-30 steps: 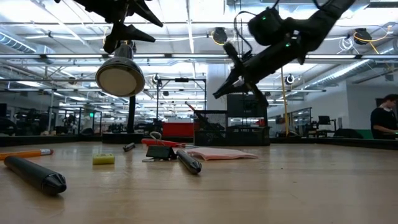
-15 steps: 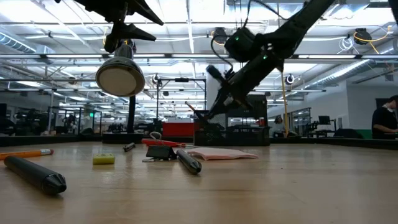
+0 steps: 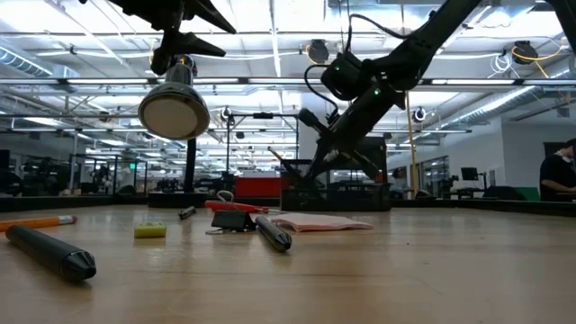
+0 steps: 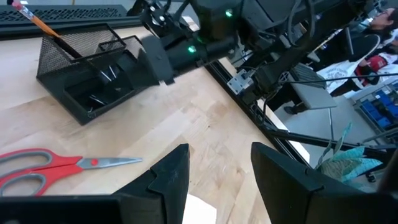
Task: Pick and place office supplies into organizer
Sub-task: Put the black binder clip into the black desk organizer
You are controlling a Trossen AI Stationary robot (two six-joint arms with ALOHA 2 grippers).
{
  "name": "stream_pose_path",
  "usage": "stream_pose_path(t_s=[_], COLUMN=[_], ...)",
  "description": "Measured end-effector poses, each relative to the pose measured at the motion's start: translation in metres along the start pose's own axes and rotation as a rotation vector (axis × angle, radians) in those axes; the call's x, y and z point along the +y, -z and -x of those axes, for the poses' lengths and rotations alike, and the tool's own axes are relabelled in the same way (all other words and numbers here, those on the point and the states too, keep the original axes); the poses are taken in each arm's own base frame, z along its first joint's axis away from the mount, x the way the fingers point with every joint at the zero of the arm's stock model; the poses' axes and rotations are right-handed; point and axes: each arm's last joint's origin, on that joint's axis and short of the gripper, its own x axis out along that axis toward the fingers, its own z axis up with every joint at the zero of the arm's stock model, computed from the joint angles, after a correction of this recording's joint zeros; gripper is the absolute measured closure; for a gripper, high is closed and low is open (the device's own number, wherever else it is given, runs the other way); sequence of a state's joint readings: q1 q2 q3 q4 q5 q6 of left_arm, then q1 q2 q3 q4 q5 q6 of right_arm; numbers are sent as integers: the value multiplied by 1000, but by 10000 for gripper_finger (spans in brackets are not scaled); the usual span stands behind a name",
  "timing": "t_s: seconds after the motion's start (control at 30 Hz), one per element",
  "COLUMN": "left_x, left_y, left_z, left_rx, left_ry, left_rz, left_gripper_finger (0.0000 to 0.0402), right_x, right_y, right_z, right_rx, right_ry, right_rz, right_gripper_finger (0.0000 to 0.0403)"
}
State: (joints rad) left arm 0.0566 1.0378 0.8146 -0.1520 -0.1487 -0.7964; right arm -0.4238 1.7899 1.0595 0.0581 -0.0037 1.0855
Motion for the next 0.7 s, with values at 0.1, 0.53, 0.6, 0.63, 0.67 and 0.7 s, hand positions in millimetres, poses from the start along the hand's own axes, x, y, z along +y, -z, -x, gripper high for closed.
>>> stream_pose_path(t_s=[0.1,0.53,0.6,0.63,0.67,0.7], left_x=[0,0,0,0,0,0], left_y=[0,0,0,0,0,0], left_z=[0,0,0,0,0,0], left_rx=[7,9,8,9,12,19], left_ry=[7,7,6,6,8,14], left_rz=[-2,-16,-16,-16,-25,-45], left_gripper_finger=[224,224,224,224,224,224], right_x=[-3,5,10,12,13,16], right_y=[-4,-5,-5,-5,-5,-4], right_z=[-1,0,1,2,5,7], right_rx=[6,12,25,36,52,68], right_ry=[3,-89,-147,-165,-178,-197], right_rz=[-3,27,36,39,49,66], right_gripper_finger=[394,276,267,264,263,263])
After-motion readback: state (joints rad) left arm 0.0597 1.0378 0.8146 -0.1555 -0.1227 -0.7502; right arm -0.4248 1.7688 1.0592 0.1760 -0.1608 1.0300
